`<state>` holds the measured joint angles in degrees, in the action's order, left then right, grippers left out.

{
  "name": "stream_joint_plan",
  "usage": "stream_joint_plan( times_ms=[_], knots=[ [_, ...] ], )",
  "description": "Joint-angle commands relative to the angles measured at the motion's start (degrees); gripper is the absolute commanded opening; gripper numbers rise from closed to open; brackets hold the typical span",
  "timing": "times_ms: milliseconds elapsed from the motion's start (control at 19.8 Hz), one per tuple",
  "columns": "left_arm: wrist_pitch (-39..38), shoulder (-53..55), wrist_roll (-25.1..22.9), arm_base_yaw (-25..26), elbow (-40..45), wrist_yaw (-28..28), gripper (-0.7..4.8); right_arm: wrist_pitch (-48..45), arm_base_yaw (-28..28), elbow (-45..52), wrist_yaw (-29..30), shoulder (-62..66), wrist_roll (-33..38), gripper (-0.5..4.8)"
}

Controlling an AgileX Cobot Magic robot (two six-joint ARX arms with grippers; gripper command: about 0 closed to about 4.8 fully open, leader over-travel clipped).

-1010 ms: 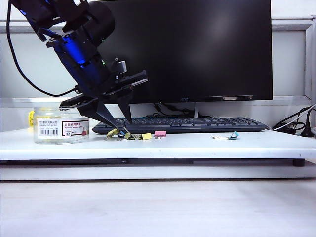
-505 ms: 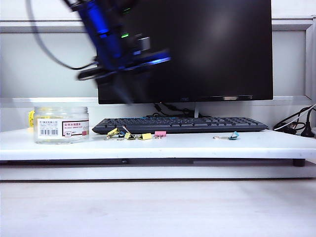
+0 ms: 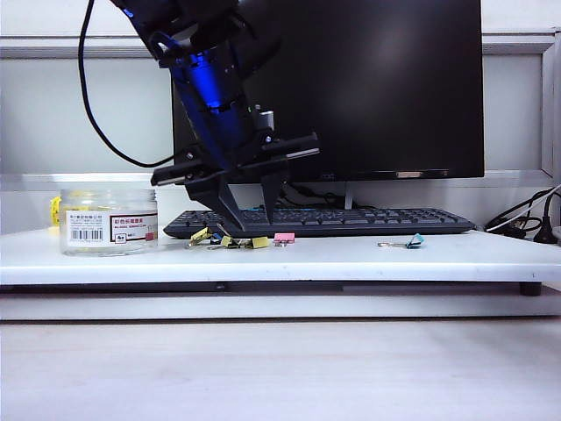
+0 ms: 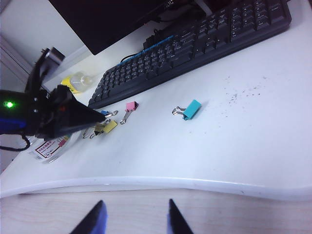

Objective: Pick up the clips with the largest number of clips of the same color on the table and place them in a round transparent plastic box.

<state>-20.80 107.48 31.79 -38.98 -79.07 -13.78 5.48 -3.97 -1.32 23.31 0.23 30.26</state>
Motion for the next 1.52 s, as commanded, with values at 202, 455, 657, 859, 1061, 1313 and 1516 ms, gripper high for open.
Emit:
stream_joint_plan(
  times_ms=[202,455,657,859,1061,1313,1516],
  knots=[
    [-1.9,-0.2,0.6,0.0,-0.1,-4.1,1.76,-1.0,0.0,-0.2,0.0,-0.1,-0.3,1.62],
    [-4.2,-0.3,1.0,0.5,-0.1,-6.0,1.85,-1.0,0.0,-0.2,-0.1,-0.1,-0.3,1.62],
    [-5.0,-0.8,1.2,1.0,-0.6,-6.5,1.86,-1.0,0.0,-0.2,-0.1,-0.1,-0.3,1.62],
    [-7.6,-0.9,-0.3,1.0,-3.2,-8.9,1.87,-1.0,0.0,-0.2,-0.1,-0.1,-0.5,1.62],
    [-9.2,-0.8,-1.8,2.4,-3.8,-9.3,1.87,-1.0,0.0,-0.2,-0.2,-0.1,-0.5,1.62],
    [-9.1,-0.7,-1.8,4.2,-3.8,-7.6,1.87,-1.0,0.0,-0.2,-0.2,-0.1,-0.5,1.62],
    [-8.5,-0.7,-4.4,4.1,-3.8,-7.0,1.87,-1.0,0.0,-0.2,-0.2,-0.1,-0.5,1.62]
  ],
)
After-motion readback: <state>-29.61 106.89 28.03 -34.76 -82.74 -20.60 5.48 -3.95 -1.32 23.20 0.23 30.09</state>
